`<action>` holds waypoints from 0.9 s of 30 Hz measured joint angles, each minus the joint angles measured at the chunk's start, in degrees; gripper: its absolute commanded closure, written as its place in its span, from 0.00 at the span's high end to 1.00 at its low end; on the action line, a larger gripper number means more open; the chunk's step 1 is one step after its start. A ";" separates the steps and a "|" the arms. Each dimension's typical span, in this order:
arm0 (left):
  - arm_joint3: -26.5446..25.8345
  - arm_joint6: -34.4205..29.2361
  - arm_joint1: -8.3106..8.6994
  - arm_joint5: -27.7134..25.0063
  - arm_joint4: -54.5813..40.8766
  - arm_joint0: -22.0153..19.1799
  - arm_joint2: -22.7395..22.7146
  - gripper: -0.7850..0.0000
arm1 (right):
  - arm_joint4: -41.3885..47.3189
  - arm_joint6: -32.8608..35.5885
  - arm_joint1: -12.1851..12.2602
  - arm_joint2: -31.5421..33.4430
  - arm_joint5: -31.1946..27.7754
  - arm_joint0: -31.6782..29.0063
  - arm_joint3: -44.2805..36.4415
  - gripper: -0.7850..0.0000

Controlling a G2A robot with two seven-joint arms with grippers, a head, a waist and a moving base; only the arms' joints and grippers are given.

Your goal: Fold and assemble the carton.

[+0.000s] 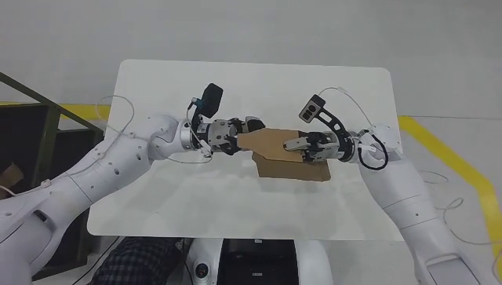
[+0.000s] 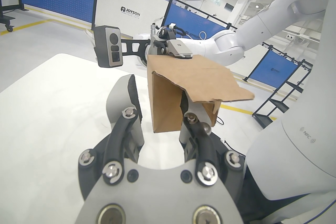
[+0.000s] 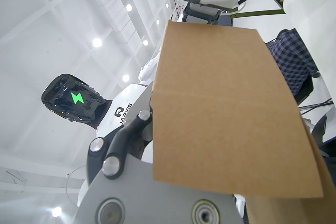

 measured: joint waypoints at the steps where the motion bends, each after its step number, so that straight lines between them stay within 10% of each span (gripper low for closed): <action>1: 0.03 -0.17 -0.16 0.00 -0.05 -0.16 0.09 0.44 | 0.02 0.02 -0.01 -0.03 -0.05 0.02 0.03 0.00; 6: 0.64 -0.50 -0.80 0.00 -0.29 -0.76 0.31 0.48 | 0.14 0.13 -0.01 0.14 -0.23 0.03 0.31 0.00; 12: 2.01 2.77 -0.14 0.00 -0.09 0.42 -1.08 0.83 | 0.26 0.27 0.17 0.87 -0.25 -0.14 0.71 0.00; 20: 1.01 6.91 1.69 0.00 3.13 3.13 -2.96 0.54 | -0.03 -0.28 0.10 0.84 -0.55 0.21 1.61 0.00; 27: -1.22 7.81 2.79 0.00 4.75 4.62 -2.56 0.50 | -0.09 -0.73 0.11 1.24 -1.08 0.48 2.34 0.00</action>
